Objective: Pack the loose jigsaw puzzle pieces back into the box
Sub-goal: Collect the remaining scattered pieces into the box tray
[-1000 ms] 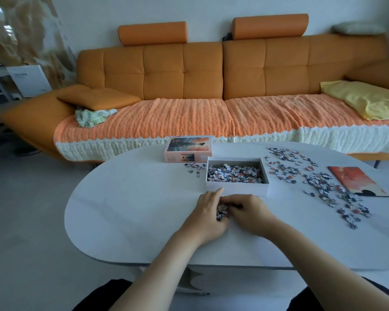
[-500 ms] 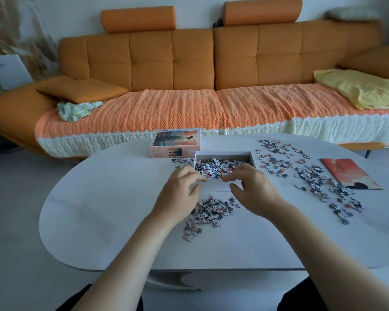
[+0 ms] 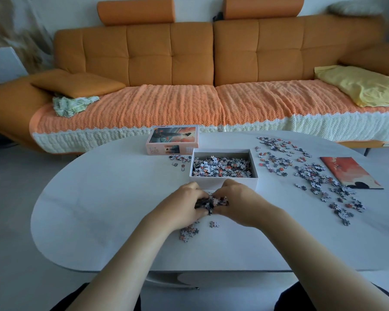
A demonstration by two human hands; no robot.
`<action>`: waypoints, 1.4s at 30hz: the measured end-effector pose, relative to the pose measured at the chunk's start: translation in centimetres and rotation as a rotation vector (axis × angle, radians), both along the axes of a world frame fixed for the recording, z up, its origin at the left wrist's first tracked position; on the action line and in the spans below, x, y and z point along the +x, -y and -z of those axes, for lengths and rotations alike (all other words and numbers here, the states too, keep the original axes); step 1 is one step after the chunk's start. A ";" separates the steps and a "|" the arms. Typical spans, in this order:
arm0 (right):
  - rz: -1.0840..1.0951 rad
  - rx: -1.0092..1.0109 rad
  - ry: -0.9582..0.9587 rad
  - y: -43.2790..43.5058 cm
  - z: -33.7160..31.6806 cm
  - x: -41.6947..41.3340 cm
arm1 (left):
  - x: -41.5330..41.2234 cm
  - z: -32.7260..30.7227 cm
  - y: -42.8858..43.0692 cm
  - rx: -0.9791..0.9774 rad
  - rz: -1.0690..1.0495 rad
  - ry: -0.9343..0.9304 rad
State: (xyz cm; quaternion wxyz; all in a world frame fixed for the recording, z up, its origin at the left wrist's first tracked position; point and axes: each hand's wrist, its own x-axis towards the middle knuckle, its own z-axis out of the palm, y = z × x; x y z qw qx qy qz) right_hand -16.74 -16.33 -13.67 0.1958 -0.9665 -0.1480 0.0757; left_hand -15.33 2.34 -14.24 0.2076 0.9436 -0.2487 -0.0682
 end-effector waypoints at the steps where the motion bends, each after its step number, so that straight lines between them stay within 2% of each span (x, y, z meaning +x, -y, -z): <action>1: 0.018 0.023 0.011 0.0 0.0 0.1 | 0.1 -0.1 0.1 -0.016 -0.012 0.005; 7: 0.067 0.078 0.050 0.2 -0.3 0.6 | 0.5 -1.0 0.4 -0.091 -0.039 0.007; 11: 0.093 0.172 0.050 0.7 -1.7 1.2 | 1.2 -1.9 0.7 -0.232 -0.068 -0.035; 14: 0.176 0.318 0.121 1.1 -3.0 2.0 | 2.2 -2.7 0.9 -0.343 -0.103 -0.013; 20: 0.369 0.603 0.305 1.2 -3.3 4.8 | 5.5 -3.1 1.6 -0.479 -0.170 0.153; 22: 0.369 0.553 0.332 1.1 -2.6 5.6 | 6.4 -2.7 2.0 -0.495 -0.176 0.173; 26: 0.284 0.350 0.236 1.1 -1.5 5.9 | 7.3 -2.0 2.7 -0.406 -0.061 0.137; 28: 0.272 0.304 0.283 1.3 -1.4 5.9 | 7.5 -1.9 2.5 -0.367 -0.012 0.134; 31: 0.263 0.271 0.371 1.5 -1.7 5.7 | 7.6 -1.8 1.7 -0.289 -0.060 0.218; 33: 0.196 0.232 0.310 1.4 -1.6 5.2 | 7.2 -1.4 1.3 -0.189 -0.039 0.298; 37: 0.037 0.150 0.178 1.4 -0.6 4.3 | 6.0 -0.7 0.6 -0.125 -0.025 0.229; 40: 0.024 0.150 0.220 1.8 -0.6 3.8 | 5.1 -0.7 -0.1 -0.128 -0.024 0.235; 42: 0.000 0.140 0.329 1.9 -0.7 3.4 | 4.5 -0.7 -0.7 -0.164 -0.046 0.219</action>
